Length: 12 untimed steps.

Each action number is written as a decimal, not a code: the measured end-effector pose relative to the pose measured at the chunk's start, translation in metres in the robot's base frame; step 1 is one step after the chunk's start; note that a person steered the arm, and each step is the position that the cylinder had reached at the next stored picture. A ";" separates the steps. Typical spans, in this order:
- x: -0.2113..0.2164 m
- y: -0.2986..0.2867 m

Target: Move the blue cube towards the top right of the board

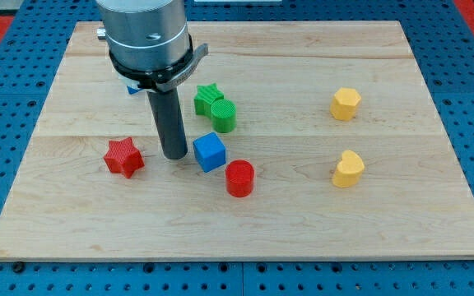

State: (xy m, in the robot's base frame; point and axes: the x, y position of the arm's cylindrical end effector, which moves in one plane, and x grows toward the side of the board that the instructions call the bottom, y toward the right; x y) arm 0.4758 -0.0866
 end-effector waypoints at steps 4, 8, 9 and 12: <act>0.015 0.062; -0.043 0.160; -0.071 0.171; -0.157 0.171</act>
State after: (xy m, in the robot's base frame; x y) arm 0.3186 0.0842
